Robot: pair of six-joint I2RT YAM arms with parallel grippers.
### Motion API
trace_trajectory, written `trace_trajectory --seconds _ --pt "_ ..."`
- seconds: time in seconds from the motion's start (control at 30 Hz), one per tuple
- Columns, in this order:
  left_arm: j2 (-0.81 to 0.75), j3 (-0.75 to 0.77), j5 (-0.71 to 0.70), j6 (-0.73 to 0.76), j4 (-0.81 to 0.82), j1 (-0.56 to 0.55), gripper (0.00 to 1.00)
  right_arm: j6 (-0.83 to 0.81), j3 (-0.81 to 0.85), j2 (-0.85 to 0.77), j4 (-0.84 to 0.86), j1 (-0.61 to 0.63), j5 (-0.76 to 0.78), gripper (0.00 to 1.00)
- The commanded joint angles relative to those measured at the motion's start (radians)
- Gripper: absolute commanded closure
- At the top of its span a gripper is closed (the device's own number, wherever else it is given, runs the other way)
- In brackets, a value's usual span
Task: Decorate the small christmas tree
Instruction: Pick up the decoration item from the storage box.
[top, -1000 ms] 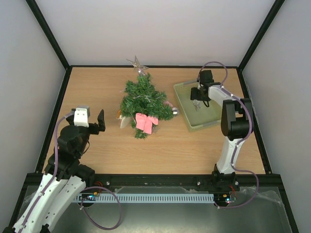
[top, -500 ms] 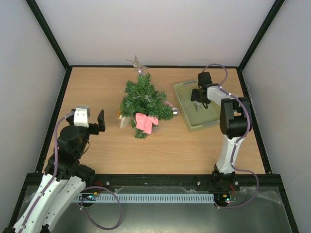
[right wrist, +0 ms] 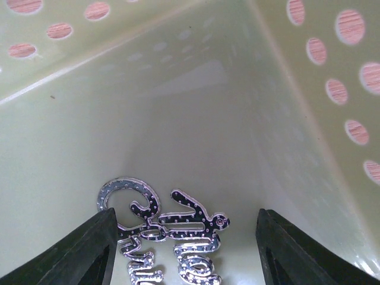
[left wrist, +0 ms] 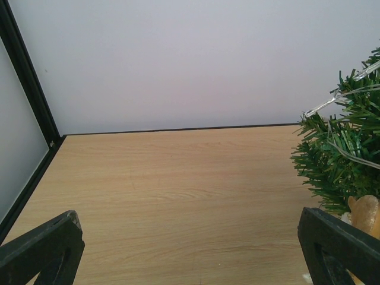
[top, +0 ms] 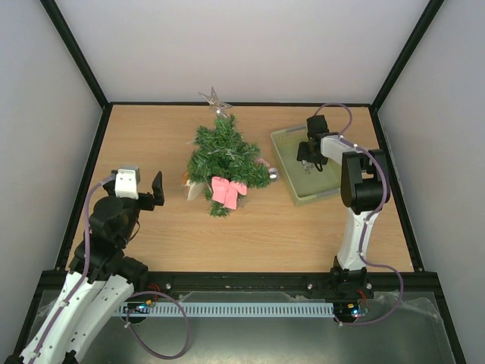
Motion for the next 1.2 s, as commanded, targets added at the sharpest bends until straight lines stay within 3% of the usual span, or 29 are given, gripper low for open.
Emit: trace_trajectory --seconds 0.0,0.67,0.93,1.17 --pt "-0.011 -0.009 -0.008 0.012 0.030 -0.004 0.00 0.006 0.017 0.024 -0.016 0.003 0.016 0.38" --pt "-0.016 -0.009 -0.011 0.011 0.029 -0.005 0.00 -0.033 -0.013 -0.016 0.053 0.002 -0.076 0.77" --pt "-0.016 -0.009 -0.010 0.011 0.030 -0.005 0.00 -0.034 -0.022 -0.056 0.096 -0.006 -0.230 0.98" --pt "-0.017 -0.008 -0.012 0.011 0.028 -0.005 0.00 -0.009 -0.041 -0.096 0.146 -0.019 -0.394 0.98"
